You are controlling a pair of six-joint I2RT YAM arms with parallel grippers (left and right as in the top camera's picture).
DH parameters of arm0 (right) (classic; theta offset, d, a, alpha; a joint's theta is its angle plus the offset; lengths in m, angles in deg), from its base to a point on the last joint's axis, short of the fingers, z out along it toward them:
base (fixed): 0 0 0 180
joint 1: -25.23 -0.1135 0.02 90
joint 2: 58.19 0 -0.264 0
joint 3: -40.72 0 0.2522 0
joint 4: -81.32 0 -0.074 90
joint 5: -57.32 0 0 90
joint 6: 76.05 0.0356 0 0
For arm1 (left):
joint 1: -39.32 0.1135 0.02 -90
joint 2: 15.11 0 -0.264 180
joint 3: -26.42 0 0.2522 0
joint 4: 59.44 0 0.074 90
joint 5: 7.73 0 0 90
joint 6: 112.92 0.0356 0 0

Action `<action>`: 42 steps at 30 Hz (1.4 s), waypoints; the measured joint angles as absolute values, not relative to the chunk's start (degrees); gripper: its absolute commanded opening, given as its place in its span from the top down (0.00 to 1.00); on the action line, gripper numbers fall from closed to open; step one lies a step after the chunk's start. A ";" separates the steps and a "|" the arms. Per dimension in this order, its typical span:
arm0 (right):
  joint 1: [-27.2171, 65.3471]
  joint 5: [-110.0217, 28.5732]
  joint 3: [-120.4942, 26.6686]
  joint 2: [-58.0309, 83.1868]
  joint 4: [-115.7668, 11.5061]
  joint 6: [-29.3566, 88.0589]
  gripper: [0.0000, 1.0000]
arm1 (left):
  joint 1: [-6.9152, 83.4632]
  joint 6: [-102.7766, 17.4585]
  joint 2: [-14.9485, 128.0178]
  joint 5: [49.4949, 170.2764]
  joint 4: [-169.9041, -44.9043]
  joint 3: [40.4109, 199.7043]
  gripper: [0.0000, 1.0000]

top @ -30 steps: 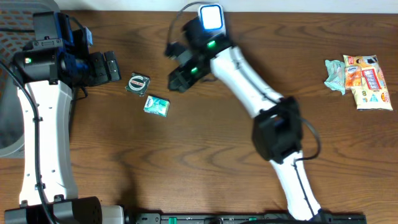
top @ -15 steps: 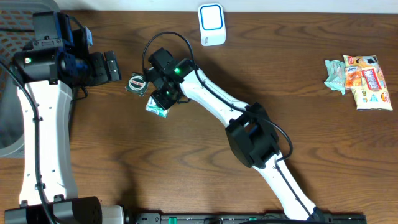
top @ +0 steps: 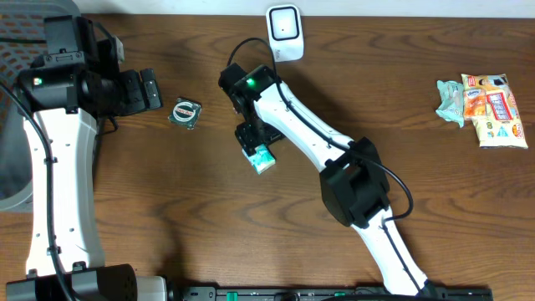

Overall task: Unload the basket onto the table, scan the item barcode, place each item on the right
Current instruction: 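Reach the right gripper to the white Kleenex pack and grasp it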

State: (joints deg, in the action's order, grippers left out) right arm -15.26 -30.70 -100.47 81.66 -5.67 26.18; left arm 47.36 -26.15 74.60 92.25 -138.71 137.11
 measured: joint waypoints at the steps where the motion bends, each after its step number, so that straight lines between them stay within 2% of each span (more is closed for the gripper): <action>1: -15.09 -30.75 -100.47 81.48 -6.15 26.44 0.24 | 47.36 -26.15 74.60 92.25 -138.71 137.11 0.02; 5: -11.79 -38.55 -100.47 81.44 -7.88 24.83 0.29 | 47.36 -26.15 74.58 92.25 -138.71 137.11 0.02; 6: -10.32 -41.74 -100.47 81.44 -7.73 23.60 0.35 | 47.36 -26.15 74.60 92.25 -138.71 137.11 0.02; 12: -3.68 -56.41 -98.46 81.35 -7.14 15.30 0.39 | 47.36 -26.15 74.58 92.25 -138.71 137.11 0.02; 17: -3.87 -61.63 -92.36 81.33 -11.27 12.81 0.41 | 47.36 -26.15 74.60 92.25 -138.71 137.11 0.02; 20: -4.57 -64.23 -86.94 81.24 -16.89 13.48 0.48 | 47.36 -26.15 74.60 92.25 -138.71 137.11 0.02; 26: -5.67 -66.79 -81.17 79.41 -21.72 16.22 0.87 | 47.36 -26.15 74.60 92.25 -138.71 137.11 0.02; 27: -5.67 -67.31 -80.95 79.41 -21.74 16.39 0.97 | 47.36 -26.15 74.60 92.25 -138.71 137.11 0.02; 28: -5.62 -67.77 -80.87 79.41 -21.72 16.56 0.99 | 47.36 -26.15 74.60 92.25 -138.69 137.11 0.02; 37: -3.13 -72.60 -80.87 78.90 -20.25 15.84 0.99 | 47.36 -26.15 74.58 92.25 -138.71 137.11 0.02; 42: 6.57 -82.26 -81.09 70.03 -16.58 6.49 0.99 | 47.36 -26.15 74.60 92.25 -138.71 137.11 0.02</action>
State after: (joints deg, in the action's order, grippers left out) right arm 6.57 -82.26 -81.09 70.03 -16.58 6.49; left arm 47.36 -26.15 74.60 92.25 -138.71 137.11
